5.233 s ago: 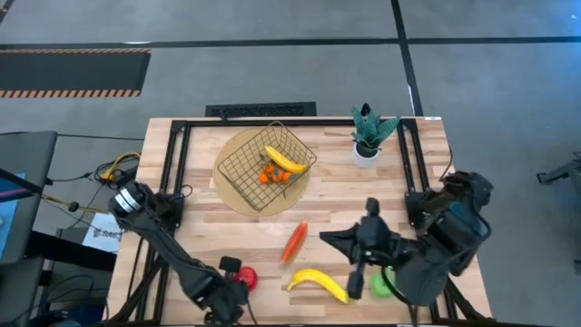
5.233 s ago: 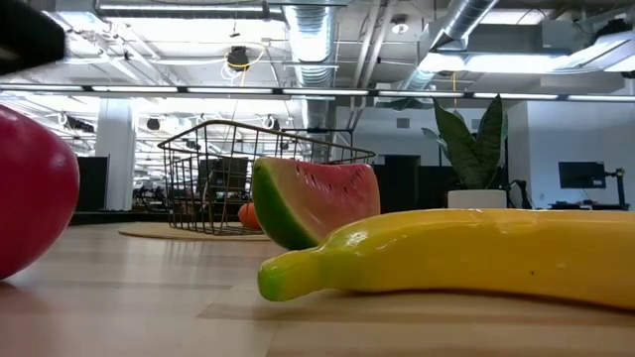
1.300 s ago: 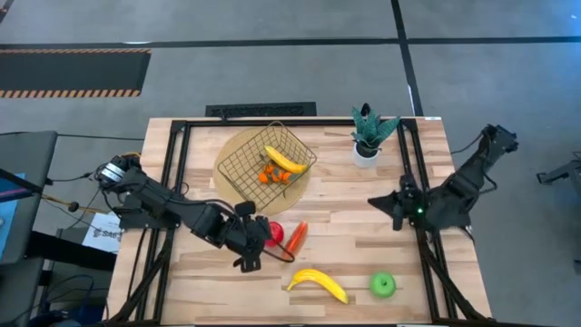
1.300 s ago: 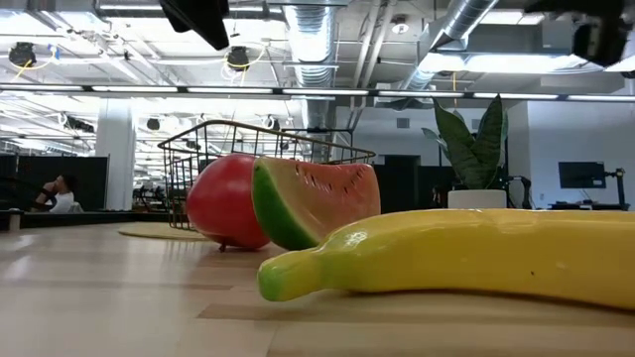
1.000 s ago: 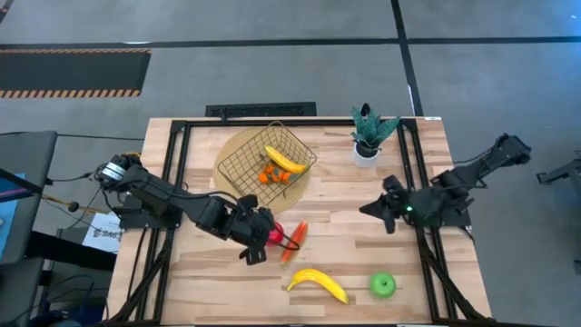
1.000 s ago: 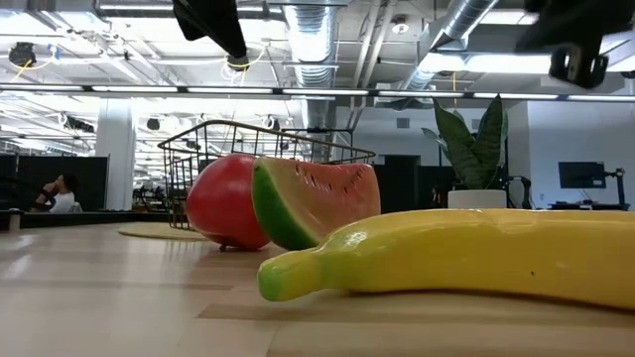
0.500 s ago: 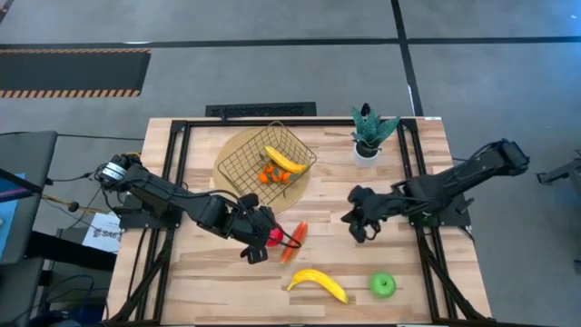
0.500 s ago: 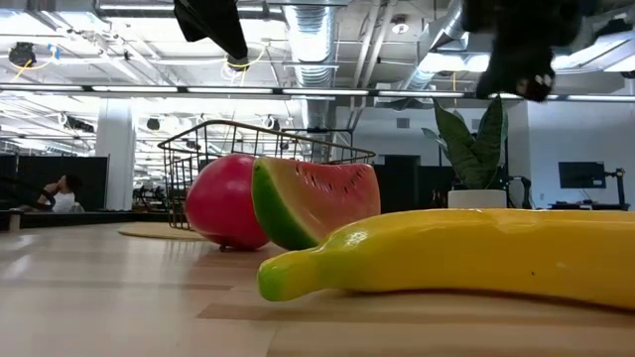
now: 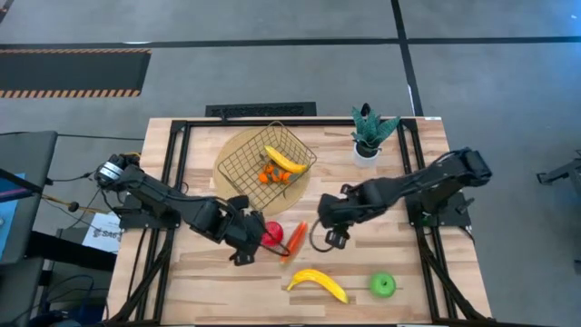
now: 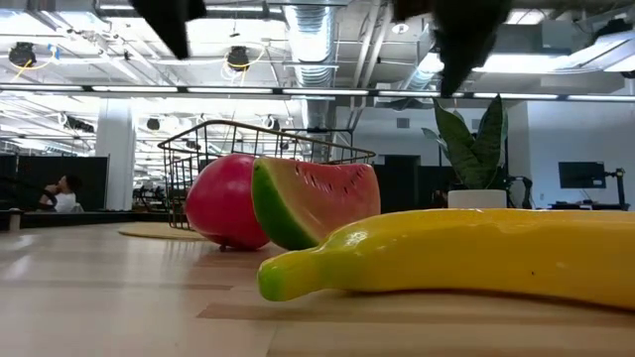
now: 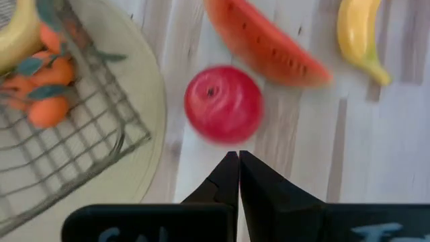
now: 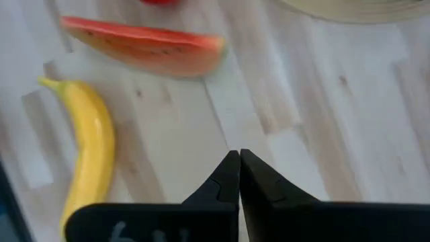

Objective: Build produce basket
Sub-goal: Put the red watermelon into the wire basket, then put the red apple into the wire basket

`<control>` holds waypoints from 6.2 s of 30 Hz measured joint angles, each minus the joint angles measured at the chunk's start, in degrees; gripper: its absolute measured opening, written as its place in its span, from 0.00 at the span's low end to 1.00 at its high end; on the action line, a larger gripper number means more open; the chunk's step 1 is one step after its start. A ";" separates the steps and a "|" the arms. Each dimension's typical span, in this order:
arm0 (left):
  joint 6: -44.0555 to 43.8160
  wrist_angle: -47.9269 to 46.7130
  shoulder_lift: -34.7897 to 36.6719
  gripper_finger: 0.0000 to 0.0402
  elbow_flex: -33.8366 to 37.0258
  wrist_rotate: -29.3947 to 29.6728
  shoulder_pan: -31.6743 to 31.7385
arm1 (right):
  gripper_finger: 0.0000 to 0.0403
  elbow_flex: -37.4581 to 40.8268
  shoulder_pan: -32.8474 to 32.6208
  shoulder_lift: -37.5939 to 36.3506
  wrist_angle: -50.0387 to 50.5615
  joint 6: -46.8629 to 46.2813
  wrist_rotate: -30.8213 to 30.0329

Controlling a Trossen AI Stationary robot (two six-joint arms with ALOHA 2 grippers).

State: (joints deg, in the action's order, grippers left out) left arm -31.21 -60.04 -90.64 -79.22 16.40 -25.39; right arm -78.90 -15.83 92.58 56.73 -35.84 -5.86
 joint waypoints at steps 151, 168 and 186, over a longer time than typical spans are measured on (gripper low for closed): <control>-34.01 -20.08 11.45 0.00 0.02 14.73 -22.05 | 0.71 -55.14 18.75 34.98 10.21 19.72 5.35; -12.49 7.84 11.44 0.00 18.98 8.30 -16.72 | 0.71 -54.92 -12.19 25.78 28.67 -23.35 -29.90; -3.75 24.44 10.74 0.00 29.20 6.39 -6.99 | 0.07 -54.70 -15.02 45.25 31.50 -52.90 -27.80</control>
State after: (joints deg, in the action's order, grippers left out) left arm -34.96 -35.60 -79.90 -50.02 22.79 -32.38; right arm -133.60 -30.85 137.83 88.23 -88.74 -33.66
